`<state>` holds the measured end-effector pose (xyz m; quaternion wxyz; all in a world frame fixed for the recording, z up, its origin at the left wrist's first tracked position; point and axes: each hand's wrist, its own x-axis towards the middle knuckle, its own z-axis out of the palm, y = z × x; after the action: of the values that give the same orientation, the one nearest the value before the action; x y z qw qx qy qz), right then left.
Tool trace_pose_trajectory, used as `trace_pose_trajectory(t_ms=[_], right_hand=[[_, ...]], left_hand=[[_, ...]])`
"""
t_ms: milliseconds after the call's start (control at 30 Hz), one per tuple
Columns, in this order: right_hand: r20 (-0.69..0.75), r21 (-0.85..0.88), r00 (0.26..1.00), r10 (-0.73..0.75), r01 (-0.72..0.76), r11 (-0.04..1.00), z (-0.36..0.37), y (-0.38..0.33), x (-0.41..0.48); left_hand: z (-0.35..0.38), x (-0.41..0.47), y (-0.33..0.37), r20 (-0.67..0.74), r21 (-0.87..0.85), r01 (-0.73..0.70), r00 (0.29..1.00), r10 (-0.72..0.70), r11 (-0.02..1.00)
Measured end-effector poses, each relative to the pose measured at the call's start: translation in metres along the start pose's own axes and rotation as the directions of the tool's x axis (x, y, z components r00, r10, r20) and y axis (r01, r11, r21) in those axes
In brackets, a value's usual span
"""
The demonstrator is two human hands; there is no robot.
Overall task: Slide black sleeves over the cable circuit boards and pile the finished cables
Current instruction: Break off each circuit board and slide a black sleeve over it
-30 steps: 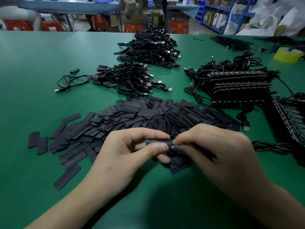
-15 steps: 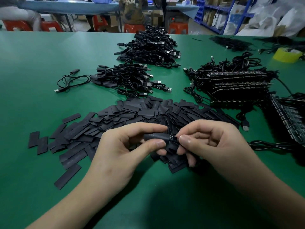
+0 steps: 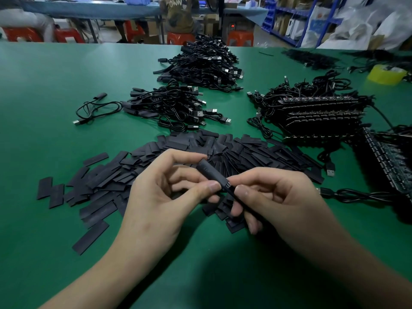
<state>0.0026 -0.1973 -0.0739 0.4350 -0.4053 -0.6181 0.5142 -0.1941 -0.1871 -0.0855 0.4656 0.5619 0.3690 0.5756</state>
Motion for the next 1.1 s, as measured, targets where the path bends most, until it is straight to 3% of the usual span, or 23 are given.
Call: trace_pose_trajectory(t_ms=[233, 767, 1100], right_hand=[[-0.059, -0.125, 0.993, -0.106, 0.098, 0.987, 0.006, 0.011, -0.004], [-0.108, -0.223, 0.971, -0.212, 0.184, 0.957, 0.008, 0.018, -0.004], [-0.117, -0.181, 0.966, -0.229, 0.206, 0.962, 0.006, 0.020, -0.003]], left_hand=[[0.000, 0.000, -0.001, 0.001, 0.050, 0.025, 1.000, -0.025, 0.998], [0.004, -0.002, -0.002, -0.010, 0.047, 0.057, 0.998, -0.056, 0.997], [0.006, -0.004, 0.001, 0.008, 0.147, 0.014, 1.000, -0.015, 0.989]])
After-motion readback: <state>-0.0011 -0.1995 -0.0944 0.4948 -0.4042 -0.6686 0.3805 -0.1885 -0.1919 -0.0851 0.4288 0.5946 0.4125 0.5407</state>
